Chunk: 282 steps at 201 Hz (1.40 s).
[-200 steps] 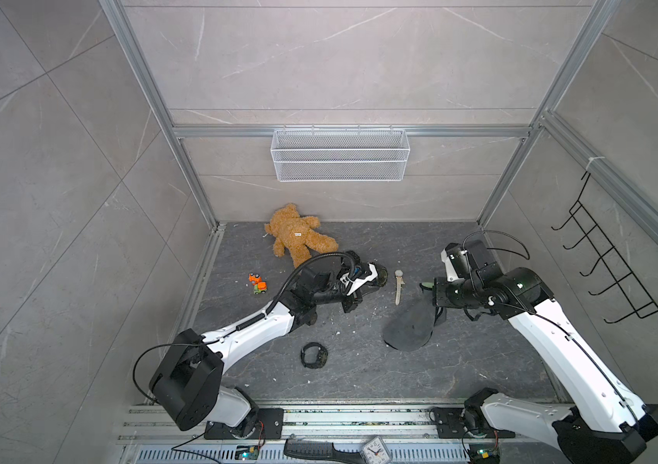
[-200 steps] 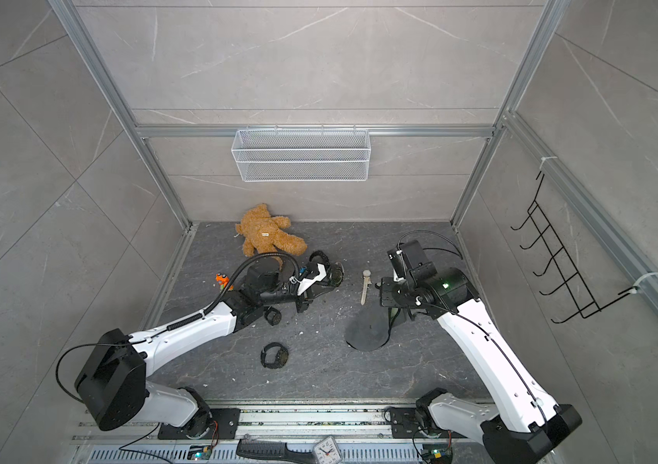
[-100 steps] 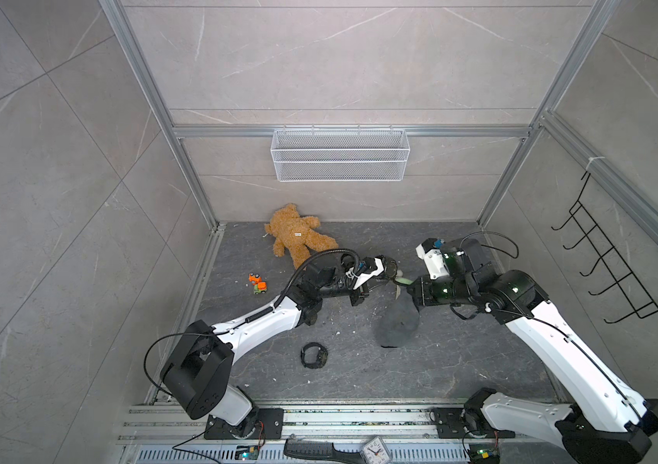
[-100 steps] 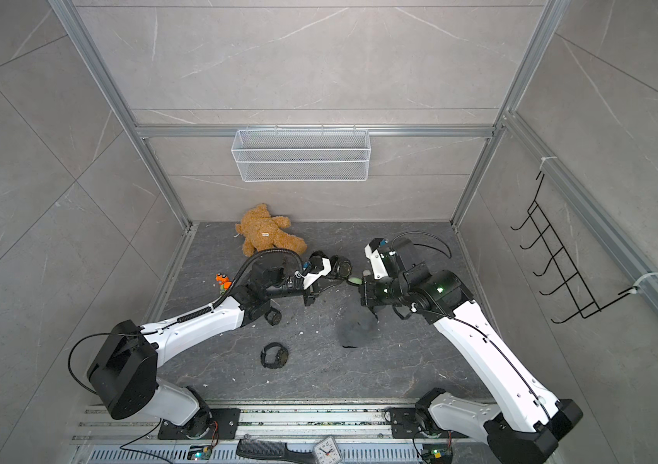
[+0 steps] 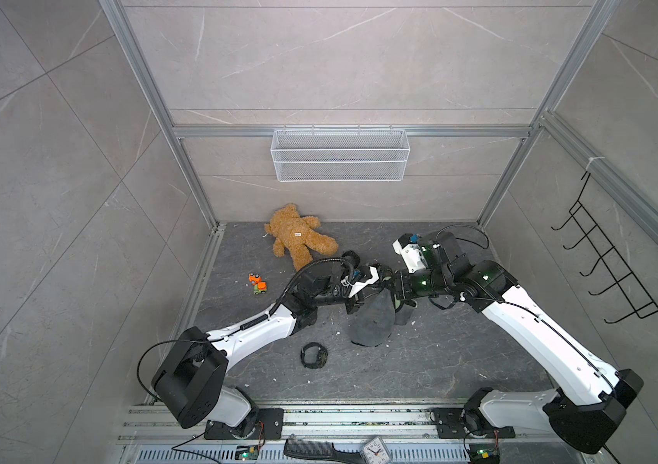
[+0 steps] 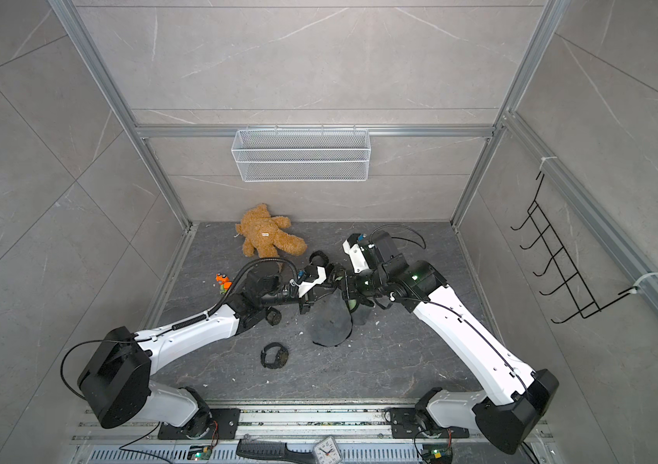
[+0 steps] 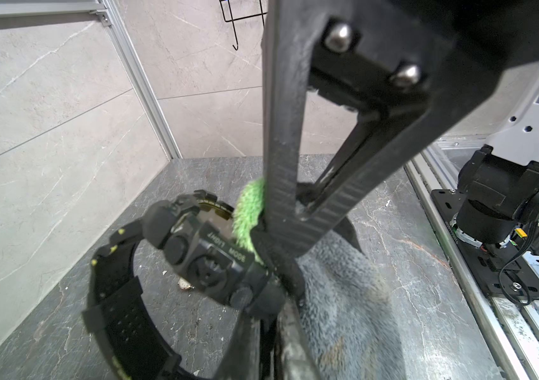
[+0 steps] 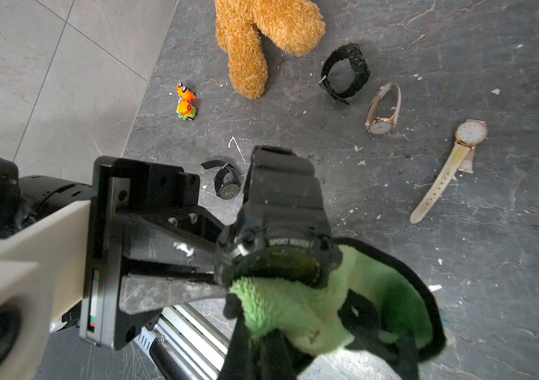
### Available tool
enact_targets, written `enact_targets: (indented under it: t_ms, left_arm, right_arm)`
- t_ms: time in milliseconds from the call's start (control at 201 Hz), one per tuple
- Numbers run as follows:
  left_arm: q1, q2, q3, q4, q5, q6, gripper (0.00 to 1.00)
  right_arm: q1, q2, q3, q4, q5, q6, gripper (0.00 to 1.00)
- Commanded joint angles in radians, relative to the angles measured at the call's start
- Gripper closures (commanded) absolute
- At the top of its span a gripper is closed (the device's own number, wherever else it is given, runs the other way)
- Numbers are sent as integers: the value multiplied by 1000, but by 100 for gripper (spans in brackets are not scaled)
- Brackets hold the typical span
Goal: Wipe the watch dial
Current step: Wipe the dirt from the watch dial.
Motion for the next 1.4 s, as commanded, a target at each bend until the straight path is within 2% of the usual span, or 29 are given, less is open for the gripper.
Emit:
enact_targets:
  t_ms: [0,214,707,1120,1399]
  left_arm:
    - [-7,-47,6,91,97,-25,100]
    - [-7,-84,-12,88,115,-17,100]
    - [-7,-178,-55,62,116,9,100]
    - [-6,-199,-75,52,78,33,100]
    - [-5,-176,-52,40,65,36,100]
  right_arm:
    - [6,34,37,55,-13,19,100]
    - [9,88,70,43,12,40,100]
    - [9,160,146,-70,232,111,100]
    - [9,39,191,-210,290,87,100]
    - [31,8,233,-235,230,81,100]
